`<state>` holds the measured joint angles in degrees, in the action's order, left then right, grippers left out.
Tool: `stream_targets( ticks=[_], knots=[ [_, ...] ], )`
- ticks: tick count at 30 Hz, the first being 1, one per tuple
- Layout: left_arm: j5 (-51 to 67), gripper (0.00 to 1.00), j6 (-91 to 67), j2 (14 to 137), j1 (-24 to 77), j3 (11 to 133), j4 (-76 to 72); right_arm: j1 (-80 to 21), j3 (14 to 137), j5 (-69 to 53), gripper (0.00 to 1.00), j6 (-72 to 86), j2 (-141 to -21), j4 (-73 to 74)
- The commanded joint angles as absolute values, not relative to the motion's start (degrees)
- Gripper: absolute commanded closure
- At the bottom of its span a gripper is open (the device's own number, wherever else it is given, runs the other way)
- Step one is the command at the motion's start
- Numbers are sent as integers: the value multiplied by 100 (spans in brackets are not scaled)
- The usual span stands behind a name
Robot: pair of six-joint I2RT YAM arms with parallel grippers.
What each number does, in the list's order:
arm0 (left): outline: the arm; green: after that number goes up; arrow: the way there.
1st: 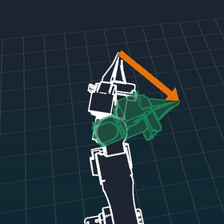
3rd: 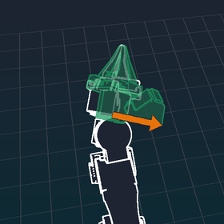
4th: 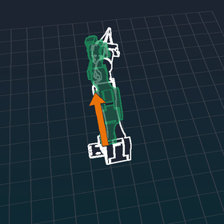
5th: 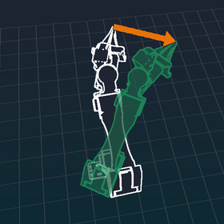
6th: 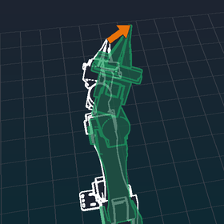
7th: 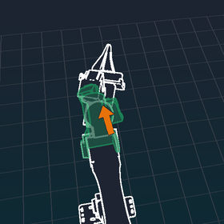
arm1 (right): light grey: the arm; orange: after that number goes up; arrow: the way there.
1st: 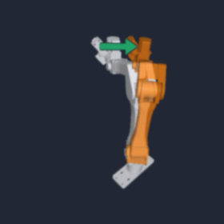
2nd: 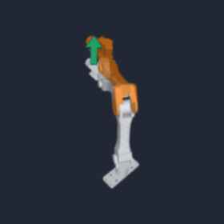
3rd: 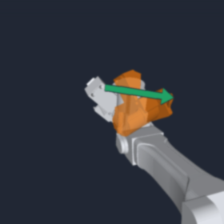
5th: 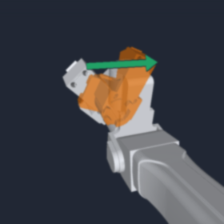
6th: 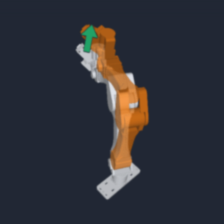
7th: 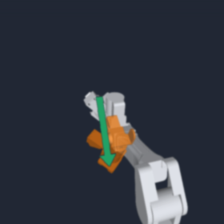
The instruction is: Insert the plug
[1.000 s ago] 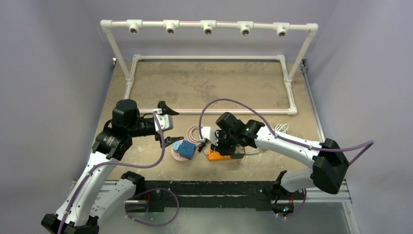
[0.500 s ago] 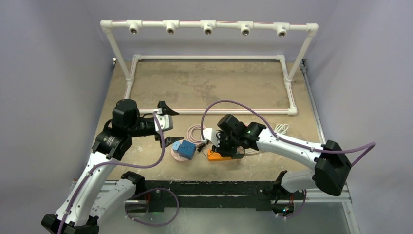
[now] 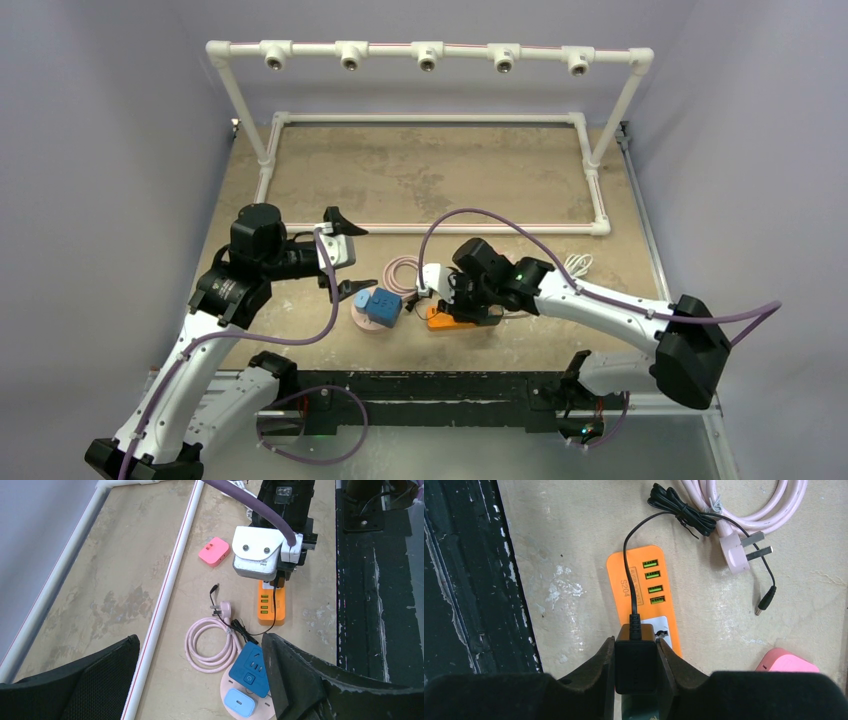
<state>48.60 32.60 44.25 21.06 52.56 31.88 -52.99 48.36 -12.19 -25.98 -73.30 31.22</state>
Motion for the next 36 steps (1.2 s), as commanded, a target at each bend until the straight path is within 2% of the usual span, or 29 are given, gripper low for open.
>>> stream_targets(
  ticks=[1,18,36],
  knots=[
    [4904,10,3217,4430,2101,5264,3001,-5317,4676,-939,100,-2621,-7247,2851],
    [4843,10,3174,4508,2101,5326,2943,-5317,4308,-791,100,-2721,-6932,2748],
    [4869,10,3190,4541,2101,5337,2953,-5309,4183,-1369,100,-2470,-6990,2923]
  ],
)
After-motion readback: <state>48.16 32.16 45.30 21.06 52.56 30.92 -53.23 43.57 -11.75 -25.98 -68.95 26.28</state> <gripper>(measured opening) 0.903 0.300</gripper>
